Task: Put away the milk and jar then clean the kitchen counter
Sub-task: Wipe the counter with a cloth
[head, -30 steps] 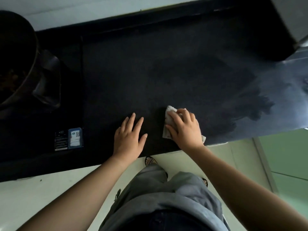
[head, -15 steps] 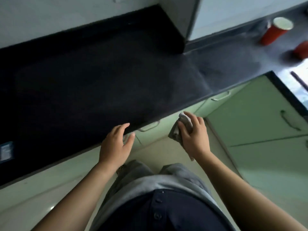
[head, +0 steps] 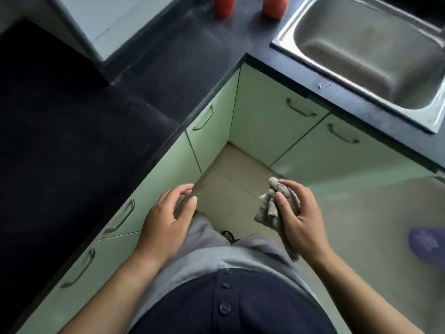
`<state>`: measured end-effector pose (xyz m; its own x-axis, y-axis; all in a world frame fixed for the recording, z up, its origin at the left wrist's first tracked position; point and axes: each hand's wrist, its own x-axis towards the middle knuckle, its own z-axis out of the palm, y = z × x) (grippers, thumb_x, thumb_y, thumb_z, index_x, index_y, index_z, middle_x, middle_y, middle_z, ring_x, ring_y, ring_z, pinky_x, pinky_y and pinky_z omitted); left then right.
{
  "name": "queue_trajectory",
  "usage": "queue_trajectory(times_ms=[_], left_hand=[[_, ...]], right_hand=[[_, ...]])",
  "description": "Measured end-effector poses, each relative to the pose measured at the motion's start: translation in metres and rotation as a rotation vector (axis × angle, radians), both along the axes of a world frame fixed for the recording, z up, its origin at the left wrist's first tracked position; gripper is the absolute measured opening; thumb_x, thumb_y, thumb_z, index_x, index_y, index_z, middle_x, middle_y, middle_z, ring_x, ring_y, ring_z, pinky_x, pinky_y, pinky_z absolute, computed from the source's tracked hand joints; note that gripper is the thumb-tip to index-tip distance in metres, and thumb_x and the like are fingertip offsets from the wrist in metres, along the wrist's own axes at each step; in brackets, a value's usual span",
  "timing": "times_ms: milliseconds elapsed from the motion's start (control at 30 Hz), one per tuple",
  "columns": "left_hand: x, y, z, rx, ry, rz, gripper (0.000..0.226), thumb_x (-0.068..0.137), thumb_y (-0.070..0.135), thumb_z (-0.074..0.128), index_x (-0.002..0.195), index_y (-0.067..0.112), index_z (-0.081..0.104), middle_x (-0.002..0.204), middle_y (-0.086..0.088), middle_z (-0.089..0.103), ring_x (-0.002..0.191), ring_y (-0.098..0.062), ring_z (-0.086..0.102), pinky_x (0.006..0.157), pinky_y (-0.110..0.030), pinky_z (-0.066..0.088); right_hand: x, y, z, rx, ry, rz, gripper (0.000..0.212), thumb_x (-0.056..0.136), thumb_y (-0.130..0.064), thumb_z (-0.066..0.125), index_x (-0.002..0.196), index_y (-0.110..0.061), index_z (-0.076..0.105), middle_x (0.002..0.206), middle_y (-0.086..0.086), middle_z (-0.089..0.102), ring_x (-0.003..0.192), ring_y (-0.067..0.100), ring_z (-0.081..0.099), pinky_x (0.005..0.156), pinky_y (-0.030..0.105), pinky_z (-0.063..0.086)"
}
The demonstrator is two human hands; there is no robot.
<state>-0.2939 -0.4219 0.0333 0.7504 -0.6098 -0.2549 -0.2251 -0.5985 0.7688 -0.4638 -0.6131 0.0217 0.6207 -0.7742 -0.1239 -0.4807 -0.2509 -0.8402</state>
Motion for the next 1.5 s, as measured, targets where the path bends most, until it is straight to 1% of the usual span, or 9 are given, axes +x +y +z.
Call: queue_trajectory(times_ms=[200, 333, 533, 600, 767, 967, 1167, 1300, 1500], left_hand=[[0.044, -0.035, -0.014, 0.024, 0.037, 0.011, 0.025, 0.092, 0.035, 0.051, 0.115, 0.036, 0.057, 0.114, 0.02, 0.06, 0.108, 0.011, 0.05, 0.082, 0.0, 0.034], [0.102, -0.08, -0.019, -0.004, 0.056, 0.047, 0.024, 0.092, 0.034, 0.049, 0.115, 0.034, 0.058, 0.113, 0.018, 0.059, 0.109, 0.005, 0.051, 0.083, -0.007, 0.035], [0.19, -0.135, -0.006, -0.037, -0.027, 0.113, 0.032, 0.091, 0.044, 0.045, 0.117, 0.032, 0.058, 0.11, 0.023, 0.057, 0.104, 0.011, 0.05, 0.076, 0.002, 0.034], [0.209, -0.143, -0.007, 0.011, -0.052, 0.125, 0.035, 0.09, 0.044, 0.045, 0.119, 0.029, 0.058, 0.111, 0.02, 0.057, 0.104, 0.005, 0.052, 0.078, -0.002, 0.036], [0.244, -0.147, -0.019, 0.27, -0.19, 0.148, 0.038, 0.092, 0.041, 0.048, 0.121, 0.02, 0.059, 0.124, 0.002, 0.059, 0.111, -0.018, 0.055, 0.093, -0.037, 0.045], [0.252, -0.162, -0.044, 0.521, -0.207, 0.227, 0.041, 0.091, 0.042, 0.048, 0.128, 0.026, 0.055, 0.141, 0.001, 0.045, 0.126, -0.022, 0.043, 0.099, -0.039, 0.041], [0.237, -0.18, -0.073, 0.729, -0.194, 0.329, 0.061, 0.091, 0.049, 0.038, 0.147, 0.03, 0.023, 0.157, -0.002, 0.018, 0.143, -0.025, 0.017, 0.106, -0.043, 0.031], [0.226, -0.192, -0.081, 0.769, -0.165, 0.373, 0.065, 0.092, 0.05, 0.034, 0.149, 0.027, 0.013, 0.16, -0.004, 0.006, 0.145, -0.027, 0.007, 0.11, -0.05, 0.025], [0.225, -0.194, -0.081, 0.778, -0.189, 0.389, 0.063, 0.092, 0.05, 0.034, 0.149, 0.027, 0.018, 0.159, -0.004, 0.01, 0.145, -0.028, 0.01, 0.109, -0.05, 0.025]], right_hand=[[0.041, -0.042, -0.009, 0.02, 0.028, -0.03, 0.022, 0.088, -0.025, 0.059, 0.108, -0.035, 0.058, 0.105, -0.009, 0.058, 0.101, -0.003, 0.053, 0.083, 0.004, 0.034], [0.11, -0.086, -0.002, 0.003, 0.023, 0.026, 0.022, 0.088, -0.026, 0.059, 0.109, -0.029, 0.061, 0.104, -0.007, 0.058, 0.099, -0.002, 0.054, 0.083, 0.005, 0.035], [0.228, -0.145, 0.021, -0.056, -0.005, 0.216, 0.026, 0.088, -0.032, 0.057, 0.113, -0.028, 0.061, 0.104, -0.008, 0.056, 0.099, -0.004, 0.052, 0.083, 0.003, 0.032], [0.261, -0.158, 0.022, -0.058, -0.01, 0.27, 0.026, 0.088, -0.032, 0.057, 0.114, -0.027, 0.06, 0.105, -0.009, 0.055, 0.099, -0.005, 0.051, 0.084, 0.002, 0.031], [0.342, -0.177, 0.016, -0.084, 0.005, 0.502, 0.027, 0.089, -0.033, 0.057, 0.116, -0.028, 0.06, 0.106, -0.006, 0.054, 0.098, 0.002, 0.052, 0.085, 0.006, 0.032], [0.434, -0.187, -0.003, -0.202, 0.051, 0.912, 0.032, 0.089, -0.033, 0.057, 0.12, -0.026, 0.056, 0.112, 0.001, 0.052, 0.103, 0.02, 0.05, 0.088, 0.028, 0.04], [0.496, -0.181, -0.031, -0.383, 0.148, 1.257, 0.035, 0.09, -0.028, 0.053, 0.123, -0.022, 0.05, 0.124, 0.009, 0.044, 0.107, 0.033, 0.041, 0.083, 0.043, 0.043], [0.494, -0.18, -0.05, -0.478, 0.179, 1.312, 0.04, 0.09, -0.029, 0.052, 0.128, -0.02, 0.047, 0.136, 0.011, 0.038, 0.118, 0.034, 0.036, 0.089, 0.045, 0.039], [0.487, -0.189, -0.058, -0.466, 0.137, 1.322, 0.046, 0.09, -0.033, 0.052, 0.135, -0.024, 0.042, 0.142, 0.01, 0.033, 0.127, 0.031, 0.03, 0.095, 0.045, 0.037]])
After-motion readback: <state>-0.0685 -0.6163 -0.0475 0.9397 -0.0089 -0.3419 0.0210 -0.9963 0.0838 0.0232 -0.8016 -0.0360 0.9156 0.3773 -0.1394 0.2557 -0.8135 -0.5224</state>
